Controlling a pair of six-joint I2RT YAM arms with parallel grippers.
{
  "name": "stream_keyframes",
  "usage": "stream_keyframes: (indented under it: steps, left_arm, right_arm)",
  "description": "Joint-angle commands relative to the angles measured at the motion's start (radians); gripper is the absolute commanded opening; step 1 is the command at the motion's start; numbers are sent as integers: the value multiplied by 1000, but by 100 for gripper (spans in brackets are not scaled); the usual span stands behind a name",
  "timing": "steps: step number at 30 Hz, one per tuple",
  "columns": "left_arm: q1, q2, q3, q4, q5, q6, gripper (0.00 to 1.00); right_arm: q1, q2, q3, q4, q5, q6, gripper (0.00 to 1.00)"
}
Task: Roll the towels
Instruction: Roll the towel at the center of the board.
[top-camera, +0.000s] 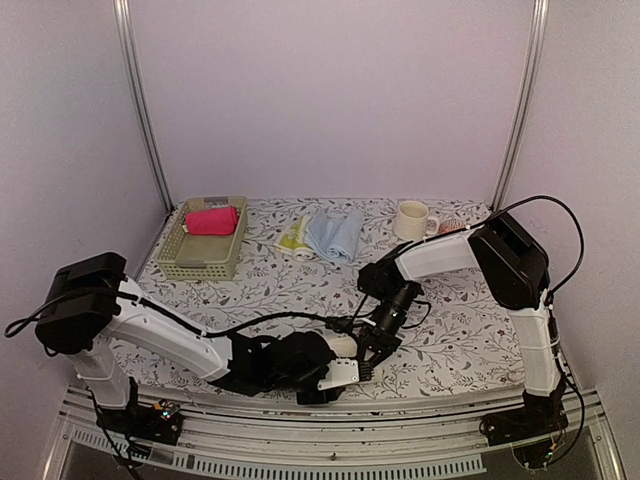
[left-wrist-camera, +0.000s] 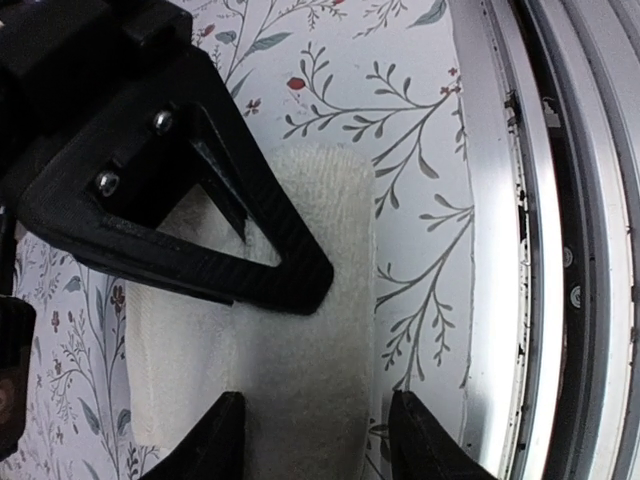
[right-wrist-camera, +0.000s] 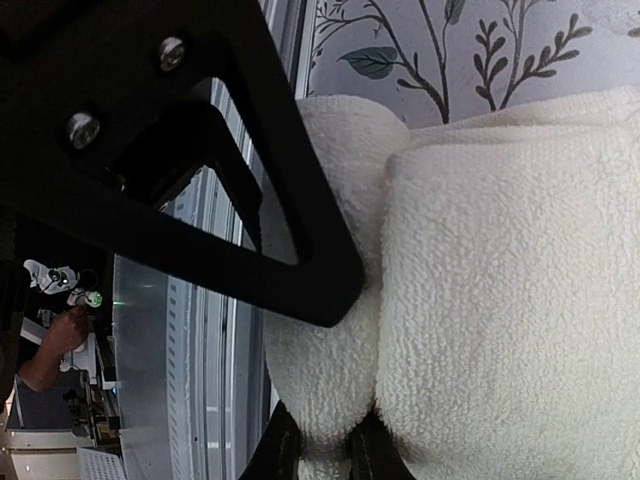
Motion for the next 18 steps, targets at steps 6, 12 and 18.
stream_keyframes:
  steps: [6,12,18]
  left_arm:
    - [-6,97,64,40,-100,36,41]
    - [-5,87,90,-27,-26,9,17]
    - [-1,77,135,-167,99,-81,10]
  right_arm:
    - [14,57,-27,20,131,-4,15]
    - [12,-25,-32,5,128,2,32]
    - [-65,-255,-80,-31,117,-3,47]
